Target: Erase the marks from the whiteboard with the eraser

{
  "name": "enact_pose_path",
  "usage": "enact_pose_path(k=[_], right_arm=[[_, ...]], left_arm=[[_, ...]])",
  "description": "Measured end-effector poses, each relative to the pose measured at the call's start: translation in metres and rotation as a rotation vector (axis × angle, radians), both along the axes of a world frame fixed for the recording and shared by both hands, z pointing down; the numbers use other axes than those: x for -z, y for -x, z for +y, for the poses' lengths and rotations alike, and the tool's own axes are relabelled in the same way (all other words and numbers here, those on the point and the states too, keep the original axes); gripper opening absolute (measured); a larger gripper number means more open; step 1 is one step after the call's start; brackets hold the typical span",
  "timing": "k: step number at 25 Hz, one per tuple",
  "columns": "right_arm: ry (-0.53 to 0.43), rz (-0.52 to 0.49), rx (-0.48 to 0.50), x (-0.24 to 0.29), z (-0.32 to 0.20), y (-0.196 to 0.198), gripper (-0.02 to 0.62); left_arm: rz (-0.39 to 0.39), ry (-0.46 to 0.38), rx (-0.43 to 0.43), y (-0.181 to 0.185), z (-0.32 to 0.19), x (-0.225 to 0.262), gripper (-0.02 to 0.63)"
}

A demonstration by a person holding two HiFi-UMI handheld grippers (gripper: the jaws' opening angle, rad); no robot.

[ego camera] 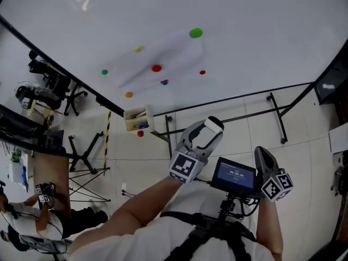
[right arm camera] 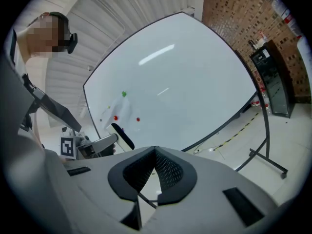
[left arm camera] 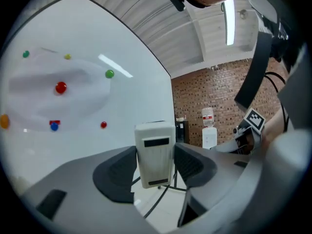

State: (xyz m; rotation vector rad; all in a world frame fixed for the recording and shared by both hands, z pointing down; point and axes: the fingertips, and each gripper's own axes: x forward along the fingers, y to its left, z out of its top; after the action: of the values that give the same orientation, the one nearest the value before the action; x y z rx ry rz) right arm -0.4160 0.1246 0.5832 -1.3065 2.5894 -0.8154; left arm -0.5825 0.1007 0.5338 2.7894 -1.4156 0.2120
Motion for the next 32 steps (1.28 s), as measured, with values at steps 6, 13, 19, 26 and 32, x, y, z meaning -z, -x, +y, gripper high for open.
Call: enact_pose_path(k=[6,13,19,26,32], right_arm=[[-0.018,-0.016,-0.031,0.002,0.014,-0.113,0.017],[-0.054,0.003,-0.13,0.01,0.041,-0.241,0.017],[-0.08,-0.002,-0.202,0.024,0.057,-0.309,0.017],[-0.115,0.012,-0.266,0.031,0.031,-0.364,0.017],[-0.119,0.033,-0.335,0.026,-0.004,-0.426,0.017]], left_arm=[[0.0,0.044,-0.056,-0.117,0.012,-0.011,0.264],[0.061,0.046,-0.188,-0.254,0.02,-0.007,0.265],[0.072,0.063,-0.246,-0.315,0.028,0.001,0.265],[0.066,0.113,-0.308,-0.369,0.005,-0.011,0.265],[0.041,0.178,-0.423,-0.455,-0.045,-0.043,0.265]])
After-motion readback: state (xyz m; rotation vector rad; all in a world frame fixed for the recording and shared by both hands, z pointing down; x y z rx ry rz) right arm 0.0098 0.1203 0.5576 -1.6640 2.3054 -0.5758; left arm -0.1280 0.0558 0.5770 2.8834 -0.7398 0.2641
